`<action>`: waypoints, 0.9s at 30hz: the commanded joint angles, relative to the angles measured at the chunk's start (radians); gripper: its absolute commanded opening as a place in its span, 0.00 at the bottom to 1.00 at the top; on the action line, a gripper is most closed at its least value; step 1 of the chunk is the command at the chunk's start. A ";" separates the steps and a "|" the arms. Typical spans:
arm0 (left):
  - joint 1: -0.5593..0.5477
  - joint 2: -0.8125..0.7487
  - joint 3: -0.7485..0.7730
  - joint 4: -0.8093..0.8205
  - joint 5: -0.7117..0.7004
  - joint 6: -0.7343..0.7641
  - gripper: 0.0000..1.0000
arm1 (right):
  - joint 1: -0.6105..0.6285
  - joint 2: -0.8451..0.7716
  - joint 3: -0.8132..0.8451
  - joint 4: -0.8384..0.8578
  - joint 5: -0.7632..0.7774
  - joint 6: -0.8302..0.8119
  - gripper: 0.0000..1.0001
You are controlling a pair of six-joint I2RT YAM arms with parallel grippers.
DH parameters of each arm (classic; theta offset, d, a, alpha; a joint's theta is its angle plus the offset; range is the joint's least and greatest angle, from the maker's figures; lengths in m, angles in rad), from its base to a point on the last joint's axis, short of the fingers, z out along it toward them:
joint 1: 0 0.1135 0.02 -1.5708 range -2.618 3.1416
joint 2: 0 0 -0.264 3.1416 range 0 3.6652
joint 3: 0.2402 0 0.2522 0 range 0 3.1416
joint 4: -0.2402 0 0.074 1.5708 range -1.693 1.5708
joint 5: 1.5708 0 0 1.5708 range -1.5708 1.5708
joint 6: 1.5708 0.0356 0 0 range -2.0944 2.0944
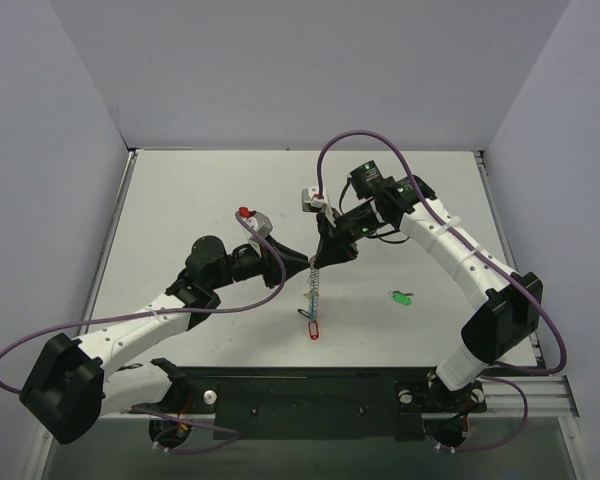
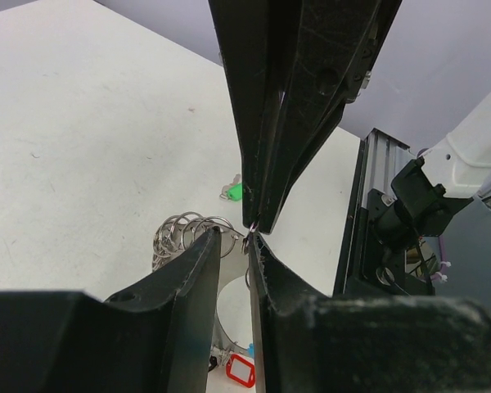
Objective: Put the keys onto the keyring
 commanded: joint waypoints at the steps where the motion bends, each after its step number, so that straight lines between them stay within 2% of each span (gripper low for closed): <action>1: 0.009 0.003 0.019 0.062 0.044 -0.004 0.30 | 0.007 -0.010 0.026 -0.011 -0.059 -0.013 0.00; 12: 0.007 0.067 0.013 0.168 0.115 -0.067 0.30 | 0.008 -0.009 0.026 -0.011 -0.064 -0.013 0.00; 27: 0.018 0.086 0.001 0.166 0.134 -0.076 0.27 | 0.008 -0.009 0.025 -0.013 -0.062 -0.013 0.00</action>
